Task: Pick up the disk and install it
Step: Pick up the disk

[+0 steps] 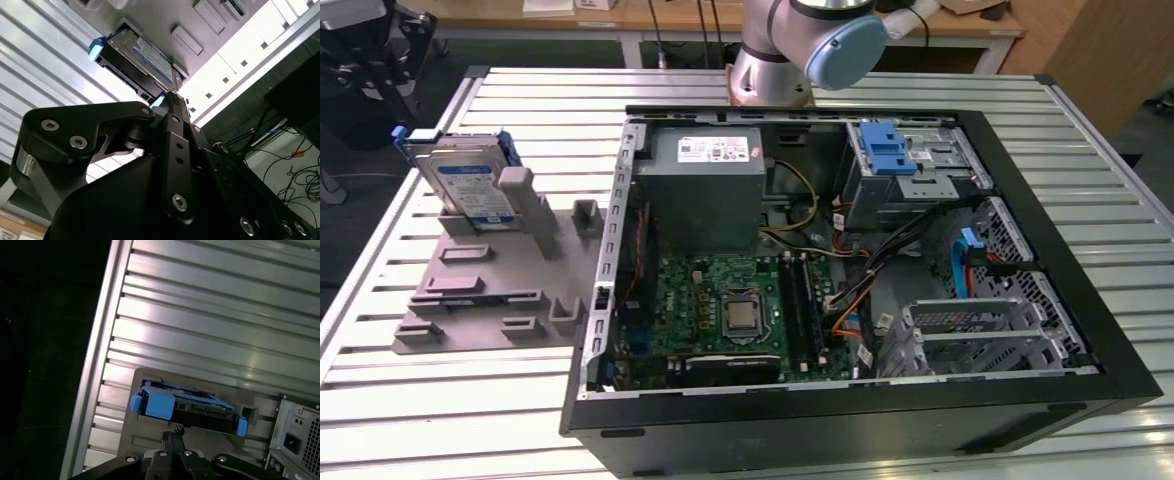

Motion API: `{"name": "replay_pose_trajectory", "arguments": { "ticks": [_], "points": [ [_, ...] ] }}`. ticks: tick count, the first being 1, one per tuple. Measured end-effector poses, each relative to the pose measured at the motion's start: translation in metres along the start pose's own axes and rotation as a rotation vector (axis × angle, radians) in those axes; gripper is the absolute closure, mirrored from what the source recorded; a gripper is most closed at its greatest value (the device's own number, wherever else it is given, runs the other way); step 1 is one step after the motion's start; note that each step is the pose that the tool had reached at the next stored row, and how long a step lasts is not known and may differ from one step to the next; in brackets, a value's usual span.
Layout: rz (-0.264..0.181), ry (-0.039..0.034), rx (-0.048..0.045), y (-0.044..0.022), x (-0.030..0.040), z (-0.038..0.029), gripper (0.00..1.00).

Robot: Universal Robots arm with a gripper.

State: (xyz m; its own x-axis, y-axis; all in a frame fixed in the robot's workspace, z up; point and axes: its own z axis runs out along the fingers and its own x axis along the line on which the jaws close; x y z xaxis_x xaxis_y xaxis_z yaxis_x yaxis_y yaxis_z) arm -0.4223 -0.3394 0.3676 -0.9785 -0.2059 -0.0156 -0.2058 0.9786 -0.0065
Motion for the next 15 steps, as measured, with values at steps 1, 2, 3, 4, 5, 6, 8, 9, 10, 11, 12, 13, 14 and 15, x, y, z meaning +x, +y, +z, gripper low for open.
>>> {"name": "replay_pose_trajectory", "arguments": {
  "ticks": [1, 2, 3, 4, 5, 6, 8, 9, 10, 11, 12, 13, 14, 15],
  "points": [
    [-0.009, -0.0001, -0.0002, 0.0, 0.0, 0.0, 0.89],
    [-0.021, -0.0002, -0.0003, 0.0, 0.0, 0.0, 0.89],
    [-0.032, -0.0003, -0.0005, 0.0, 0.0, 0.0, 0.89],
    [-0.046, -0.0003, -0.0008, 0.0, 0.0, 0.0, 0.89],
    [-0.059, -0.0004, -0.001, 0.0, 0.0, 0.0, 0.89],
    [-0.07, -0.0005, -0.0012, 0.0, 0.0, 0.0, 0.89],
    [-0.093, -0.0006, -0.0015, 0.0, 0.0001, 0.0, 0.89],
    [-0.103, -0.0006, -0.0016, 0.0, 0.0001, 0.0, 0.89],
    [-0.112, -0.0008, -0.0018, 0.0, 0.0001, 0.0, 0.89],
    [-0.122, -0.0008, -0.0019, 0.0, 0.0002, 0.0, 0.89],
    [-0.13, -0.0009, -0.0021, 0.0, 0.0002, 0.0, 0.89],
    [-0.138, -0.001, -0.0022, 0.0, 0.0002, 0.0, 0.89],
    [-0.146, -0.001, -0.0023, 0.0, 0.0002, 0.0, 0.89],
    [-0.154, -0.001, -0.0025, 0.0, 0.0003, 0.0, 0.89]
  ]
}}
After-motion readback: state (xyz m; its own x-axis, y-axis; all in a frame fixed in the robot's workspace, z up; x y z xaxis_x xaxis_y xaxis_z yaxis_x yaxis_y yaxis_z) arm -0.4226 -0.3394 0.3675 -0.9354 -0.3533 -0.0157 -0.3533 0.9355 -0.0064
